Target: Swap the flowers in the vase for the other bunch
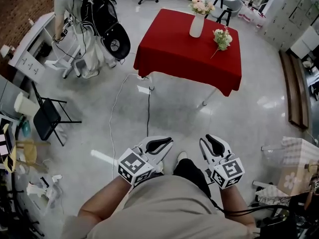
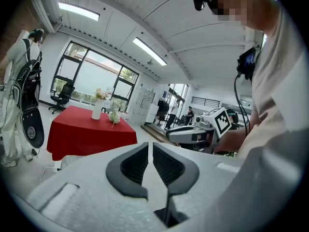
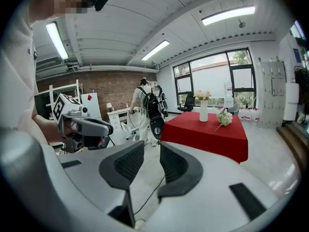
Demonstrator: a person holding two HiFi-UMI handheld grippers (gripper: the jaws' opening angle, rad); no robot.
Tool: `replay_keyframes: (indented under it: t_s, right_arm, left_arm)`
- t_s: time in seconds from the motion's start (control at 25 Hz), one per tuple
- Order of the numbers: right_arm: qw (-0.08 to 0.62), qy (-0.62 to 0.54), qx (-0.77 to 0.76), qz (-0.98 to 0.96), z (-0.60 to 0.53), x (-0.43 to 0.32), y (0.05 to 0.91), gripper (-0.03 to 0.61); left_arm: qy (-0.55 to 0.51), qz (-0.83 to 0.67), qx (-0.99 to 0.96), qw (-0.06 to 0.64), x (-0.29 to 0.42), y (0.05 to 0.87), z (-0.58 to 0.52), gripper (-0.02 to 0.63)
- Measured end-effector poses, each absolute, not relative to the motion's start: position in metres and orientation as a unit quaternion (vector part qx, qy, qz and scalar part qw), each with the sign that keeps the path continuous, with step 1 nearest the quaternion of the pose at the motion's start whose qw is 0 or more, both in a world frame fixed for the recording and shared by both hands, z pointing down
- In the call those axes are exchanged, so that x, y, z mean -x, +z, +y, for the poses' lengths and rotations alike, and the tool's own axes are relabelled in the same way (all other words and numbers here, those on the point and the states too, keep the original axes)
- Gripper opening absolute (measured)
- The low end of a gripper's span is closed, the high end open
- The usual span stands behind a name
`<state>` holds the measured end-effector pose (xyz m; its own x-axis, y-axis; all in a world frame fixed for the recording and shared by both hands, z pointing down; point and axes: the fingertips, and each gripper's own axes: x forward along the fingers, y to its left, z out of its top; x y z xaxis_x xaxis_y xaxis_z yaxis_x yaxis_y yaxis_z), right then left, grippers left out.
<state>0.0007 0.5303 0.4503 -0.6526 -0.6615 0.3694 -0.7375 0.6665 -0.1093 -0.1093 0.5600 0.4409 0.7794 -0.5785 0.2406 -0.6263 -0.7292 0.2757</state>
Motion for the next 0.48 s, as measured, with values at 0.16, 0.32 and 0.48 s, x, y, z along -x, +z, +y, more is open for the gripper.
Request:
replay_keyframes:
  t_s: [0.16,0.32,0.48]
  right_arm:
    - [0.152,0.127,-0.384,-0.902,0.5,0.002,0.452,0.11]
    - [0.139,0.128,-0.381,-0.905,0.454,0.0,0.458,0.11]
    - [0.121,0.129,-0.378,-0.909,0.392,-0.013,0.454,0.11]
  left_arm:
    - [0.066,-0.338,-0.921,0.181,0.115,0.446,0.533,0.035]
    - [0.076,-0.353,-0.915,0.181,0.117,0.456,0.492,0.054]
    - [0.09,-0.363,-0.909,0.183,0.107,0.453,0.438,0.057]
